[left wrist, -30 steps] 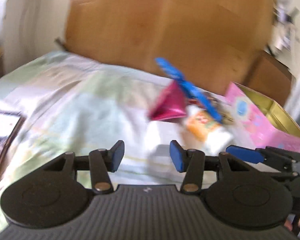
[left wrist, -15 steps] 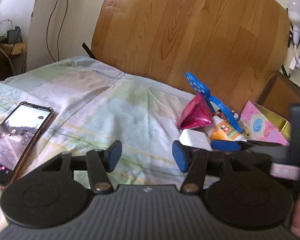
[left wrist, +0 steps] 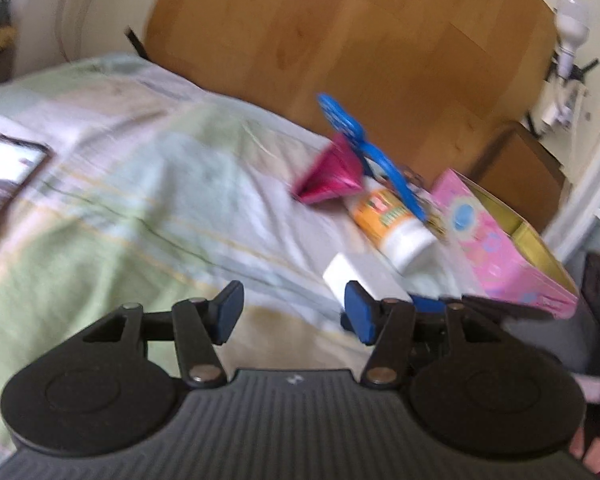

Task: Organize rigid objects
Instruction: 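Reach the right tool to the white charger and grasp it, then carry the white charger into the pink tin and release it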

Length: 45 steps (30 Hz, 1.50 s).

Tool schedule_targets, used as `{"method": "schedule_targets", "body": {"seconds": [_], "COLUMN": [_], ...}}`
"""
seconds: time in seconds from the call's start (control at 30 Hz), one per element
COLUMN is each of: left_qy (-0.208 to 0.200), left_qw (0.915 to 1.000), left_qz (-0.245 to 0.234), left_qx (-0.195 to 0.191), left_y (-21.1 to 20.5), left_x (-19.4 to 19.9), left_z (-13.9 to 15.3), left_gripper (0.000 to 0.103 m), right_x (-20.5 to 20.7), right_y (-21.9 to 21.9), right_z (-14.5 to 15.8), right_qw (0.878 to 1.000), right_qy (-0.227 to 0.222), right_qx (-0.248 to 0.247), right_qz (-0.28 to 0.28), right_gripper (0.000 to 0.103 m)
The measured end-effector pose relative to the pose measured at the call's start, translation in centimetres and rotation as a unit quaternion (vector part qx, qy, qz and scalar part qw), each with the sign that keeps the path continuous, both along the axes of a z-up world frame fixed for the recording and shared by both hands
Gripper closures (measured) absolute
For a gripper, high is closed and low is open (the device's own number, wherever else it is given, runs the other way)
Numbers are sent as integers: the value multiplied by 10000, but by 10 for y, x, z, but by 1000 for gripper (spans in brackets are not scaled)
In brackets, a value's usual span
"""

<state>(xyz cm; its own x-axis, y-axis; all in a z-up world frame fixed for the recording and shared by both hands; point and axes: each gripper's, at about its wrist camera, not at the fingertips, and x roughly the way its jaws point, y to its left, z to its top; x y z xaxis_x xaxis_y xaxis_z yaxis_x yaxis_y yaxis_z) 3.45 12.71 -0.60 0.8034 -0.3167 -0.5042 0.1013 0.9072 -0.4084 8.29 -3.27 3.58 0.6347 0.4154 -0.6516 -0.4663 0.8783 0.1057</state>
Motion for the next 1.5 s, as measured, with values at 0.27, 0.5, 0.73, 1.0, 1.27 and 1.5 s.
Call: {"method": "schedule_targets", "body": {"seconds": [0.27, 0.5, 0.73, 1.0, 1.27, 1.5], "left_qy": [498, 842, 921, 459, -388, -210], "left_qw": [9863, 9744, 9754, 9721, 9593, 9422], "left_qz": [-1400, -1961, -1927, -2285, -2796, -3340], "left_qx": [-712, -708, -542, -274, -21, -165], "left_y": [-49, -96, -116, -148, -228, -320], "left_x": [13, 22, 26, 43, 91, 143], "left_z": [-3, -5, -10, 25, 80, 76], "left_gripper": [45, 45, 49, 52, 52, 52], "right_x": [-60, -76, -75, -75, -47, -14], "right_y": [-70, -98, -92, -120, -174, -257], "right_z": [8, 3, -5, 17, 59, 59], "right_qw": [9976, 9937, 9959, 9878, 9636, 9447], "right_qy": [-113, -156, -220, -780, -1823, -1762], "right_qx": [106, 405, 334, 561, 259, 88], "right_qz": [-668, -1037, -811, -1223, -1941, -2765], "right_gripper": [54, 39, 54, 54, 54, 54]}}
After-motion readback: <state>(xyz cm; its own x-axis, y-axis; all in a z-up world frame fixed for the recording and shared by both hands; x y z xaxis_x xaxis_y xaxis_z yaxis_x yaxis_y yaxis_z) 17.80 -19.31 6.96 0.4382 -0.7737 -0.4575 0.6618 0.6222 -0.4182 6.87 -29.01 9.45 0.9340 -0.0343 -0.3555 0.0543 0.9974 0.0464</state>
